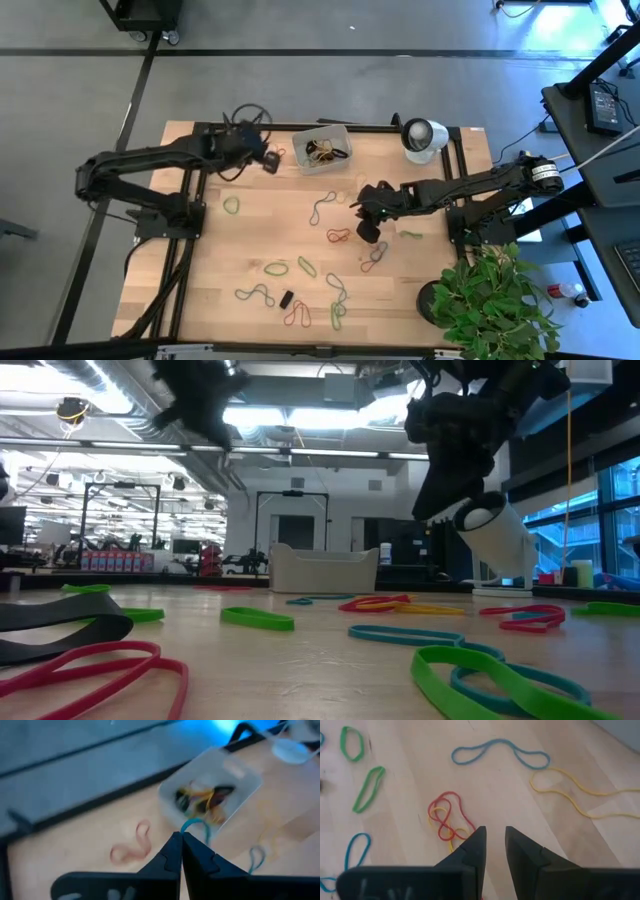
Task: Pick and place rubber bands into bin
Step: Put the blue rubber band into the gray bin
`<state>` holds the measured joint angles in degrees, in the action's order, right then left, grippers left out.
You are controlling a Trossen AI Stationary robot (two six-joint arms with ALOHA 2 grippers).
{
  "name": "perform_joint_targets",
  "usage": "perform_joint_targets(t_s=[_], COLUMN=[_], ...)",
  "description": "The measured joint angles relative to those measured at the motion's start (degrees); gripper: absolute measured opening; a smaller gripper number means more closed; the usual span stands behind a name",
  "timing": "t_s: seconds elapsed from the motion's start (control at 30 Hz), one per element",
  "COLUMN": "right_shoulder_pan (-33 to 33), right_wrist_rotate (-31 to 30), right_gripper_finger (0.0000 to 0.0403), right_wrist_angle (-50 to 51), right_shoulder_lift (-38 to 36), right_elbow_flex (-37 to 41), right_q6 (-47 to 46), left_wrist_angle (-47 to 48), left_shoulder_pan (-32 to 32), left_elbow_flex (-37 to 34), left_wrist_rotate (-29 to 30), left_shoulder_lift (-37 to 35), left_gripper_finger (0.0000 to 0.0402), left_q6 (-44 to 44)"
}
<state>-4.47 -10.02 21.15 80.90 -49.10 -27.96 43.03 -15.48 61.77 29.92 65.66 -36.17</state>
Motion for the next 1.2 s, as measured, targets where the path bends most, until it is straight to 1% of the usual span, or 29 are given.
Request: perform_joint_targets(t_s=[0.1,0.27,0.4,0.53,0.7,0.9,1.03,1.1,1.2], right_shoulder_pan=[0.0,0.0,0.0,0.0,-0.1,-0.7,-0.8,-0.8,-0.8], right_wrist_rotate=[0.0,0.0,0.0,0.0,0.0,0.1,0.5,1.8,4.5], right_gripper_finger=[0.0075,0.0075,0.0075,0.0075,0.0075,0.0075,0.0075,0.0075,0.0075], right_wrist_angle=[-1.1,-1.9,-2.2,-2.2,-1.8,3.4,4.5,4.6,2.4], right_shoulder_lift=[0.0,0.0,0.0,0.0,0.0,0.0,0.0,0.0,0.0], right_elbow_flex=[0.0,0.0,0.0,0.0,0.0,0.0,0.9,2.3,4.7], right_q6=[0.0,1.4,3.4,4.6,4.5,7.2,7.5,7.5,7.0], left_wrist_angle=[-1.7,-3.5,-4.9,-5.9,-6.5,-9.1,-8.6,-8.5,-8.6], left_shoulder_pan=[-0.7,-2.9,-5.1,-6.6,-8.3,-9.5,-10.1,-10.4,-10.5], left_elbow_flex=[6.5,16.4,22.0,26.3,29.6,30.7,30.8,30.7,30.7], left_wrist_rotate=[0.4,-0.8,-3.0,-3.9,-7.1,-9.1,-12.6,-14.3,-14.7], left_shoulder_lift=[5.4,15.7,24.2,32.3,41.7,50.8,53.6,53.8,53.7], left_gripper_finger=[0.0002,0.0002,0.0002,0.0002,0.0002,0.0002,0.0011,0.0027,0.0058], left_q6=[5.2,12.3,15.0,16.4,16.4,13.4,9.7,8.5,7.9])
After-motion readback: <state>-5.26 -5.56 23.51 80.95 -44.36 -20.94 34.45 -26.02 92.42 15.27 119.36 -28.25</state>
